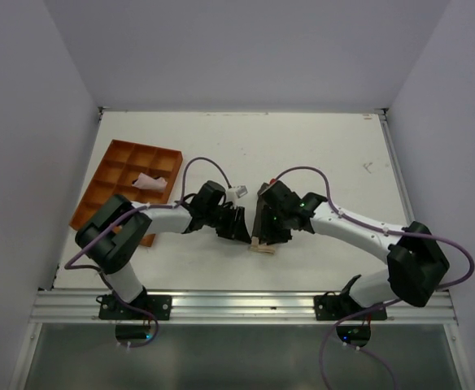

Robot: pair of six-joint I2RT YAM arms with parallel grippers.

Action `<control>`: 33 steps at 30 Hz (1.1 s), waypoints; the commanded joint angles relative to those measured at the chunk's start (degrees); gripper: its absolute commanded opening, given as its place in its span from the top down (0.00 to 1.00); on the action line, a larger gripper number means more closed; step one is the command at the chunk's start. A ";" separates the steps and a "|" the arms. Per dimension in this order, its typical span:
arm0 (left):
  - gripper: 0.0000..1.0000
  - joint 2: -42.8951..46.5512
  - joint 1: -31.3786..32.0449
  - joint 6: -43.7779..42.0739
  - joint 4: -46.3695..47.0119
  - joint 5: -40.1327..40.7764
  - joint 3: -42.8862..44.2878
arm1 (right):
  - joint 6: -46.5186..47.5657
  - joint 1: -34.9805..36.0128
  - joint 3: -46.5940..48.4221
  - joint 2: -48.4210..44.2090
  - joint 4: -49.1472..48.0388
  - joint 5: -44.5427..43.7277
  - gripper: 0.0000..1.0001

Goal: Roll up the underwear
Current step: Fold the underwear

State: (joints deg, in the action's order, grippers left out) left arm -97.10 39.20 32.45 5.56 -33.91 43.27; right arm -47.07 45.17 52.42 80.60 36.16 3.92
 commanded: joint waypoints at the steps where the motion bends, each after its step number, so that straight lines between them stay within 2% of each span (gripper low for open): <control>1: 0.60 -1.69 0.35 0.69 4.19 -1.51 -0.20 | -2.59 1.76 3.73 1.75 1.01 -5.59 0.68; 12: 0.66 -3.45 0.61 1.74 5.60 -1.77 0.15 | -5.14 4.93 8.04 7.90 3.65 -11.83 0.68; 23: 0.66 -3.89 0.70 2.27 5.95 -1.42 -0.02 | -5.93 7.65 10.85 11.42 8.04 -17.28 0.69; 33: 0.66 -3.80 0.79 2.45 6.13 -1.42 -0.11 | -6.37 8.88 13.58 15.46 10.60 -18.60 0.71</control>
State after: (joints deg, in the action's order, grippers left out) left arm -100.44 39.57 33.98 9.02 -34.63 43.24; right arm -51.92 53.52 63.61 95.31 44.71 -11.90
